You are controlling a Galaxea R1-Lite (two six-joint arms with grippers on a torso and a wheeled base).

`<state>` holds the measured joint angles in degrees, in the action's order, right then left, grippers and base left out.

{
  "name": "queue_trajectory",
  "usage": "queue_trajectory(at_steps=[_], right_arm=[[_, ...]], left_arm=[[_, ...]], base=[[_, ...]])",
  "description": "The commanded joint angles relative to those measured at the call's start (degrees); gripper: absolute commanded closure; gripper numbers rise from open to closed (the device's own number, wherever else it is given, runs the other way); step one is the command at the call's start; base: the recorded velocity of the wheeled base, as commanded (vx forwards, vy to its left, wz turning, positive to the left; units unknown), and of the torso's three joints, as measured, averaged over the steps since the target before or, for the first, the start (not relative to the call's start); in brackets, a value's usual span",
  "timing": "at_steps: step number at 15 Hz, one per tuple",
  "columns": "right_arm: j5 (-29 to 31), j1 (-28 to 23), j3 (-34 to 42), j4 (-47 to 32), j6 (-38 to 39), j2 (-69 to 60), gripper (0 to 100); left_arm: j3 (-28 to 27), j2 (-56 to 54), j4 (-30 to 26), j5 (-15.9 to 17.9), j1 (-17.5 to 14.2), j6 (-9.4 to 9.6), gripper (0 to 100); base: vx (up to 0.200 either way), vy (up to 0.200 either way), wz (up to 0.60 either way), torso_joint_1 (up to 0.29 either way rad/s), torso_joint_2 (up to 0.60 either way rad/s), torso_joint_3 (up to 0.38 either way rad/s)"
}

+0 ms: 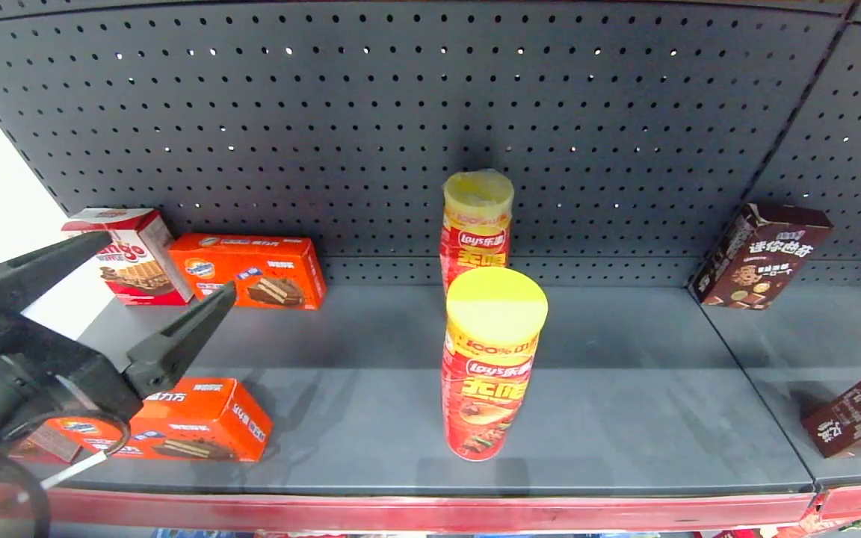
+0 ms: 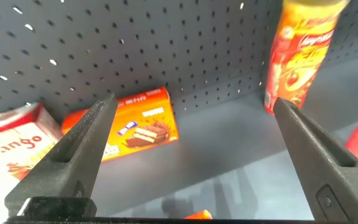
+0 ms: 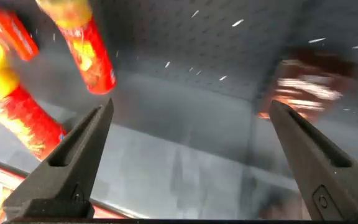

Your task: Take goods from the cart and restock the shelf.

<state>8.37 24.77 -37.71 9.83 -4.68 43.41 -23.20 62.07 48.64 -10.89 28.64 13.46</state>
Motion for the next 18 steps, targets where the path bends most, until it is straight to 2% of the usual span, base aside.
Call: queue_trajectory(at_steps=[1, 4, 5, 6, 7, 8, 10, 12, 14, 15, 17, 18], right_arm=[[0.2, -1.7, 8.7, -0.5, 0.0, -16.5, 0], [0.3, -1.7, 16.3, -4.2, 0.0, -26.5, 0], [0.3, -1.7, 18.8, -6.5, -0.1, -29.7, 0], [0.2, -1.7, 20.4, -8.3, -0.1, -31.7, 0], [0.3, -1.7, 21.3, -9.5, -0.1, -32.8, 0], [0.4, -1.8, 23.7, -11.3, 0.0, -34.4, 0], [0.9, -2.4, 28.3, -11.7, 0.0, -35.9, 0], [1.7, -5.0, 31.7, -11.7, 0.0, -36.2, 0], [1.6, -10.1, 35.6, -11.3, 0.1, -36.4, 0], [1.6, -13.1, 35.6, -11.3, 0.3, -35.5, 0], [1.6, -18.2, 35.6, -11.3, 1.4, -33.1, 0], [1.6, -24.7, 35.7, -11.4, 2.3, -30.6, 0]], left_arm=[[3.7, -6.9, -0.1, 0.1, 0.8, 0.43, 0], [13.3, -19.5, -1.4, 0.1, 1.8, 4.38, 0], [16.2, -25.1, -4.3, 0.0, 1.7, 5.53, 0], [16.9, -29.1, -8.8, -0.1, 1.6, 5.70, 0], [16.9, -31.4, -12.3, -0.2, 1.5, 5.70, 0], [16.9, -36.1, -20.6, -0.2, 1.4, 5.61, 0], [18.4, -41.2, -28.8, -0.2, 1.3, 5.35, 0], [22.3, -44.0, -30.8, -0.2, 1.2, 4.91, 0], [23.2, -44.5, -32.8, -0.4, 1.1, 4.30, 0], [23.2, -45.3, -35.4, -0.4, 0.5, 3.24, 0], [23.2, -47.9, -40.6, -0.4, -1.3, 3.15, 0], [22.9, -52.8, -46.3, -0.5, -4.6, 2.98, 0]], base=[[0.000, 0.000, 0.00, 0.000, 0.00, 0.000], [0.000, 0.000, 0.00, 0.000, 0.00, 0.000], [0.000, 0.000, 0.00, 0.000, 0.00, 0.000], [0.000, 0.000, 0.00, 0.000, 0.00, 0.000], [0.000, 0.000, 0.00, 0.000, 0.00, 0.000], [0.000, 0.000, 0.00, 0.000, 0.00, 0.000], [0.000, 0.000, 0.00, 0.000, 0.00, 0.000], [0.000, 0.000, 0.00, 0.000, 0.00, 0.000], [0.000, 0.000, 0.00, 0.000, 0.00, 0.000], [0.000, 0.000, 0.00, 0.000, 0.00, 0.000], [0.000, 0.000, 0.00, 0.000, 0.00, 0.000], [0.000, 0.000, 0.00, 0.000, 0.00, 0.000]])
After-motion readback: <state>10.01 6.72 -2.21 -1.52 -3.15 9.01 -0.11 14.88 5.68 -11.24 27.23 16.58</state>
